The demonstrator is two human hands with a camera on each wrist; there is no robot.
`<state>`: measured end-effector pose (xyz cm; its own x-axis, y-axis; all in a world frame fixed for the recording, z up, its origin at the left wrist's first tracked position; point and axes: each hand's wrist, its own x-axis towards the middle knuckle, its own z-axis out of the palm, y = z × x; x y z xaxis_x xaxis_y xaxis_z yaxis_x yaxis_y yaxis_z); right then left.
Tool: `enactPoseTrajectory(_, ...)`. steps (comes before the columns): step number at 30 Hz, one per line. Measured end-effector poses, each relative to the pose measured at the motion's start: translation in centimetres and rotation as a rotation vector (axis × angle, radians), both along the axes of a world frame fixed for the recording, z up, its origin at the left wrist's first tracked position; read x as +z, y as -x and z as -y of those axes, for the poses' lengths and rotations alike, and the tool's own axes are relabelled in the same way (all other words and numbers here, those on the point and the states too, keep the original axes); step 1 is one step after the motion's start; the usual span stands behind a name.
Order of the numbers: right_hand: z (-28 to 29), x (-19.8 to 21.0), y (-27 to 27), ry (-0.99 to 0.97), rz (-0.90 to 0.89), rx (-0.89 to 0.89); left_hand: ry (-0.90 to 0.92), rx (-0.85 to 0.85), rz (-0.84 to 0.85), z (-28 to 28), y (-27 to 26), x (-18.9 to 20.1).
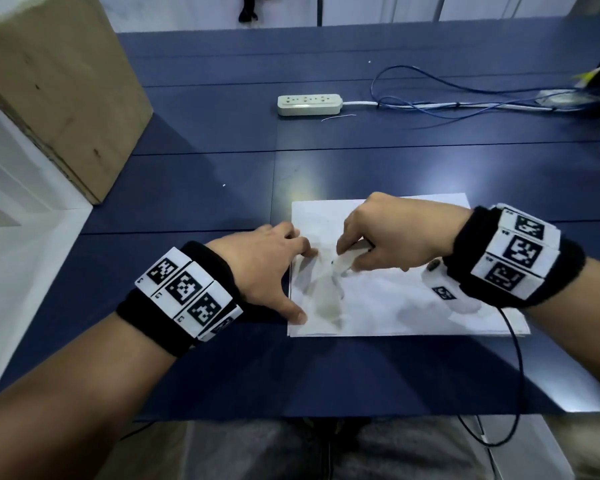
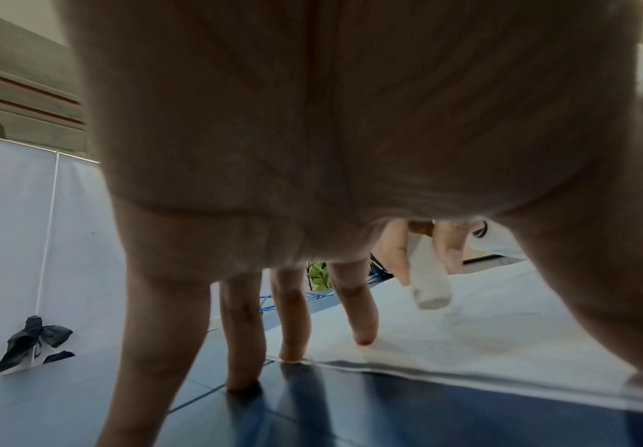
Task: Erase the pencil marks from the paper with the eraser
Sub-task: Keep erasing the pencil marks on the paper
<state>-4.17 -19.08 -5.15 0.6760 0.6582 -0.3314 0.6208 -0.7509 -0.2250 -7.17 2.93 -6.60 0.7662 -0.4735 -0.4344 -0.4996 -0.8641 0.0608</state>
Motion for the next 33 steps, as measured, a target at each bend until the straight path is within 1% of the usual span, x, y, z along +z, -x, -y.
enactPoseTrajectory(3,-0.1,-0.4,0.0,-0.03,0.133,-0.018,-0.005,0.004,-0.005,0.0,0.1,0.1)
enactPoseTrajectory(5,0.1,-0.6,0.9,-0.083,0.158,0.035,-0.004,-0.002,0.003,0.0,0.1,0.1)
enactPoseTrajectory(6,0.2,-0.6,1.7,-0.096,0.138,0.1,0.004,0.001,0.002,0.0,0.1,0.1)
enactPoseTrajectory(8,0.2,-0.3,3.8,-0.088,0.025,0.242,0.014,0.008,-0.006,0.0,0.1,-0.1)
enactPoseTrajectory(10,-0.1,0.1,5.1,-0.046,-0.112,0.288,0.017,0.009,-0.008,-0.1,0.0,-0.2)
enactPoseTrajectory(11,-0.3,0.1,4.9,-0.04,-0.123,0.285,0.016,0.008,-0.009,-0.1,-0.1,-0.2)
enactPoseTrajectory(12,-0.5,0.1,4.1,-0.033,-0.087,0.258,0.011,0.005,-0.01,0.0,-0.1,-0.1)
enactPoseTrajectory(14,-0.5,0.1,1.5,-0.008,0.042,0.138,-0.004,-0.002,-0.004,0.1,-0.1,0.0)
enactPoseTrajectory(16,-0.1,0.1,-0.4,-0.012,0.118,0.024,-0.015,-0.001,0.0,0.2,0.0,0.1)
enactPoseTrajectory(17,-0.1,-0.1,-0.4,-0.008,0.145,0.029,-0.016,0.002,0.0,0.1,0.0,0.1)
enactPoseTrajectory(19,-0.5,0.0,1.5,0.005,0.188,0.129,-0.002,0.004,-0.003,0.0,0.0,0.0)
enactPoseTrajectory(20,-0.6,0.1,2.8,0.001,0.159,0.193,0.006,0.006,-0.006,0.0,0.0,0.0)
enactPoseTrajectory(22,-0.8,0.3,5.1,0.005,0.03,0.283,0.014,0.009,-0.014,-0.1,0.0,-0.1)
enactPoseTrajectory(23,-0.8,0.3,5.3,0.024,-0.011,0.291,0.014,0.009,-0.017,-0.1,0.0,-0.1)
enactPoseTrajectory(24,-1.0,0.2,4.6,0.024,-0.012,0.274,0.012,0.007,-0.017,-0.1,0.0,0.0)
enactPoseTrajectory(26,-1.1,-0.2,2.3,0.029,0.082,0.205,0.002,0.001,-0.015,0.0,0.0,0.1)
enactPoseTrajectory(29,-0.4,-0.5,-0.2,0.021,0.19,0.041,-0.009,0.004,-0.014,0.1,0.1,0.1)
enactPoseTrajectory(31,-0.4,-0.6,1.0,0.009,0.228,0.08,-0.004,0.007,-0.01,0.0,0.1,0.0)
enactPoseTrajectory(32,-0.4,-0.4,2.0,-0.011,0.188,0.128,0.002,0.011,-0.014,-0.1,0.0,0.0)
enactPoseTrajectory(33,-0.4,-0.3,3.2,-0.037,0.108,0.189,0.005,0.013,-0.021,-0.1,0.0,-0.1)
